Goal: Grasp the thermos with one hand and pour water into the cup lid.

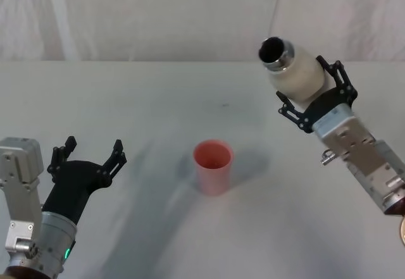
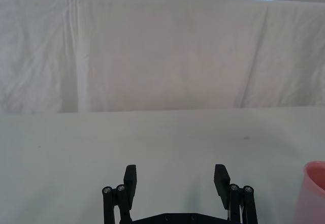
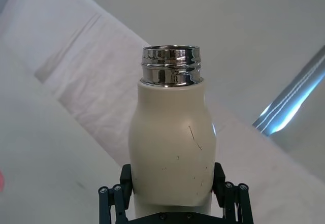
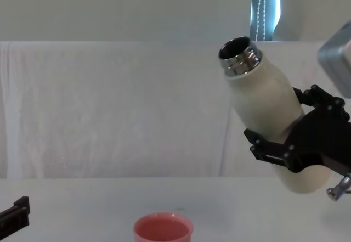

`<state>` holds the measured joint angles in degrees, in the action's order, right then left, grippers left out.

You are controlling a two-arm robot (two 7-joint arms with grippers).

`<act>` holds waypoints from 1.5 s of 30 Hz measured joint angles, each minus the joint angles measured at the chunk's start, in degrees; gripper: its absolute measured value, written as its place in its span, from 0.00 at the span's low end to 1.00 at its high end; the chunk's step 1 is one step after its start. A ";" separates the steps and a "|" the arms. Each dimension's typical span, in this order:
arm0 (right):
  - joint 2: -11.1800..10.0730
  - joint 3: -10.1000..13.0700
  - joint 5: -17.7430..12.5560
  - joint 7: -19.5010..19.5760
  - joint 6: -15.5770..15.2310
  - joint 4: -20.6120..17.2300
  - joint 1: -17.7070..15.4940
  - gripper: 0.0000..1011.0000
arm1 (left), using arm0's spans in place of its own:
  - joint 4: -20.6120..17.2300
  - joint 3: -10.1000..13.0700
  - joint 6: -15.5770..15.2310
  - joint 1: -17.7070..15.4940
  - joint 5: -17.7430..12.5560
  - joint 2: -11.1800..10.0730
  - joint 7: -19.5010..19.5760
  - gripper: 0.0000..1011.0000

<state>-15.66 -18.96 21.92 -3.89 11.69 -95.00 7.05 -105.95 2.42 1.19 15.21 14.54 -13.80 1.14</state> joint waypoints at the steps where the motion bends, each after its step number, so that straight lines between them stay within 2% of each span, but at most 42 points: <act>1: 0.19 0.30 -0.70 -0.30 0.06 0.01 -0.17 0.95 | 0.00 0.00 0.00 0.00 0.00 0.00 0.00 0.99; 20: 2.93 5.23 -13.76 -5.45 -0.74 -0.71 -4.44 0.95 | 0.00 0.00 0.00 0.00 0.00 0.00 0.00 0.99; 27: 3.59 6.26 -16.14 -5.85 -1.79 -0.75 -5.59 0.95 | 0.00 0.00 0.00 0.00 0.00 0.00 0.00 0.99; 37: 5.42 8.03 -20.12 -5.94 -5.41 0.04 -7.22 0.95 | 0.00 0.00 0.00 0.00 0.00 0.00 0.00 0.99; 45: 6.71 9.22 -23.09 -5.85 -6.21 0.45 -7.74 0.95 | 0.00 0.00 0.00 0.00 0.00 0.00 0.00 0.99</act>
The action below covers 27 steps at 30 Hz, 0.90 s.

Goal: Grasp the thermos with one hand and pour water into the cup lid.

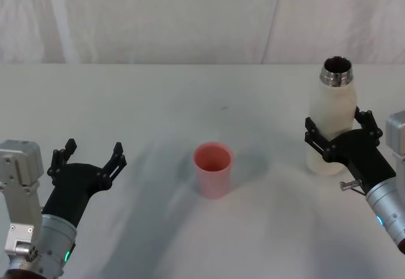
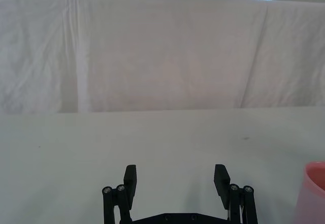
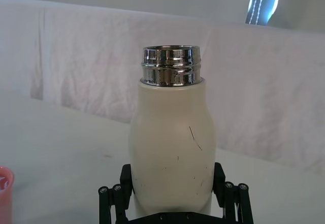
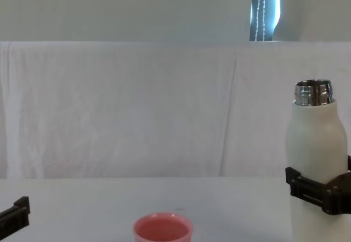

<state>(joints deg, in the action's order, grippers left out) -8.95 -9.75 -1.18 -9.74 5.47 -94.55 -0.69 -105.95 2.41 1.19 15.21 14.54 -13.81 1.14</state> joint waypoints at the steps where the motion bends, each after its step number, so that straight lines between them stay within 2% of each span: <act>1: 0.05 0.07 -0.19 0.00 -0.06 0.00 -0.01 0.95 | 0.00 0.00 0.00 0.00 0.00 0.00 0.00 0.99; 12: 0.87 1.13 -3.39 -0.14 -0.45 0.73 0.11 0.95 | 0.00 0.00 0.00 0.00 0.00 0.00 0.00 0.99; 27: 1.17 1.81 -5.13 -0.12 -0.22 2.69 1.29 0.95 | 0.00 0.00 0.00 0.00 0.00 0.00 0.00 0.99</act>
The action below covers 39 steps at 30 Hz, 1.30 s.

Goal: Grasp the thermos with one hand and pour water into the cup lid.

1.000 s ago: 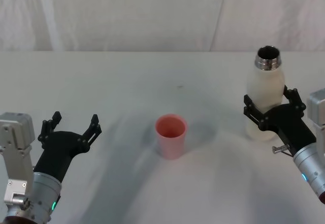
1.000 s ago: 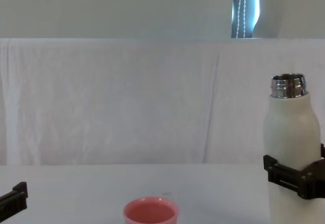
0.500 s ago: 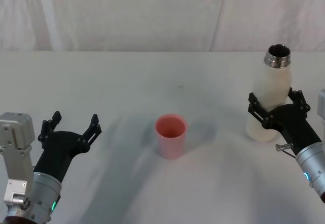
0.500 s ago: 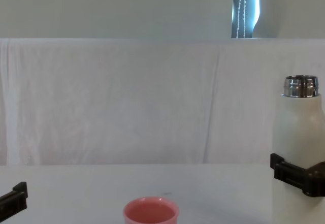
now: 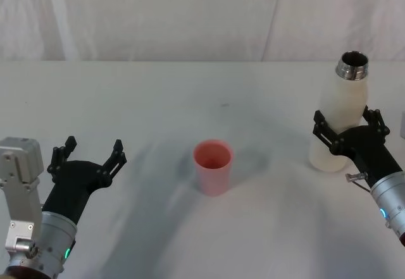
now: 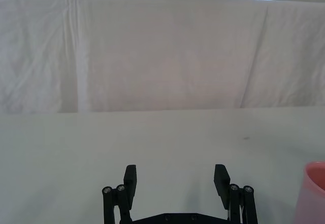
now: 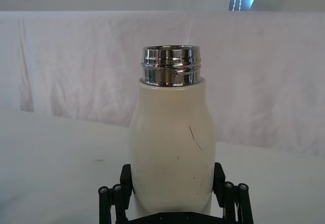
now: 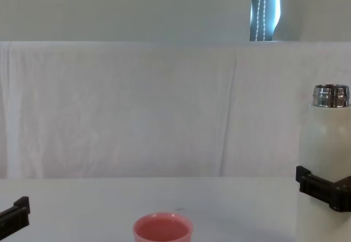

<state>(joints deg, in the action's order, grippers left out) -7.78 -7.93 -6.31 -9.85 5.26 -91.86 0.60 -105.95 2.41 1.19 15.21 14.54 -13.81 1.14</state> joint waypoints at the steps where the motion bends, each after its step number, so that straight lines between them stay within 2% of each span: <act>1: 0.03 0.00 -0.04 0.02 0.00 0.08 0.04 0.95 | 0.00 0.00 0.00 0.00 0.00 0.00 0.00 0.99; 18: 0.37 0.42 -1.18 0.18 1.26 1.53 0.42 0.95 | 0.00 0.00 0.00 0.00 0.00 0.00 0.00 0.99; 39: 0.35 0.67 -1.16 0.55 1.50 2.11 0.45 0.95 | 0.00 0.00 0.00 0.00 0.00 0.00 0.00 0.99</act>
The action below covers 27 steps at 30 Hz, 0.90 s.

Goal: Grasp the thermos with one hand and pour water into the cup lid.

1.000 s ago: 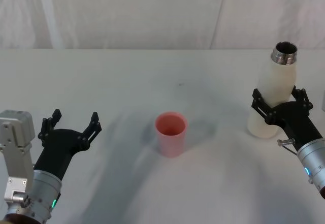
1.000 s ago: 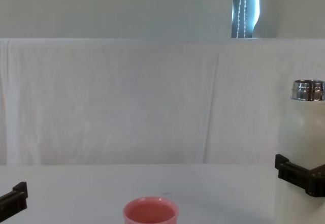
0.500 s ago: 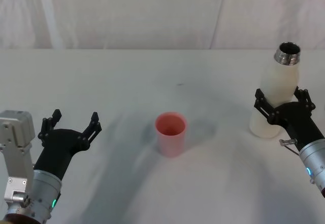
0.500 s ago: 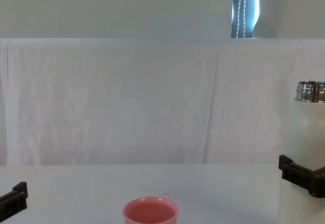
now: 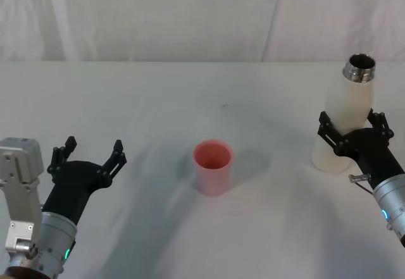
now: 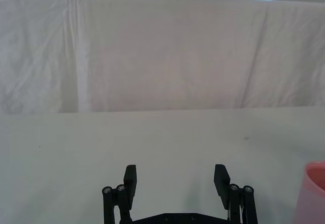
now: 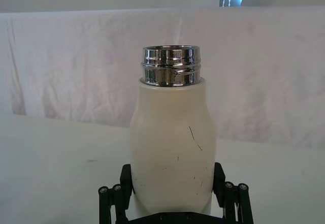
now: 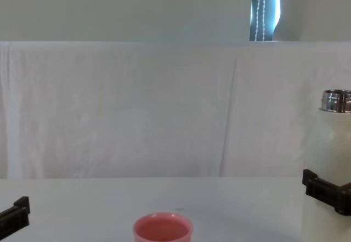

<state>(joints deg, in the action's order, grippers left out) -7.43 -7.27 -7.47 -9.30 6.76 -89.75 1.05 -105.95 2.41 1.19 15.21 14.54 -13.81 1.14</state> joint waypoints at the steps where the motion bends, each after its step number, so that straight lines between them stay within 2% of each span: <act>1: 0.00 0.00 0.00 0.00 0.00 0.00 0.00 0.95 | 0.00 0.00 0.00 0.00 0.00 0.00 0.00 0.99; 13: -0.02 -0.04 0.05 0.00 -0.05 -0.03 -0.03 0.94 | 0.00 0.00 0.00 0.00 0.00 0.00 0.00 0.99; 16: -0.02 -0.03 0.06 0.02 -0.04 -0.07 -0.02 0.99 | 0.00 0.00 0.00 0.00 0.00 0.00 0.00 0.99; 27: -0.03 -0.04 0.08 0.02 -0.06 -0.11 -0.02 0.99 | 0.00 0.00 0.00 0.00 0.00 0.00 0.00 0.99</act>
<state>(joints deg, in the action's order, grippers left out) -7.45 -7.30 -7.39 -9.28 6.70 -89.85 1.03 -105.95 2.41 1.19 15.21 14.54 -13.80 1.14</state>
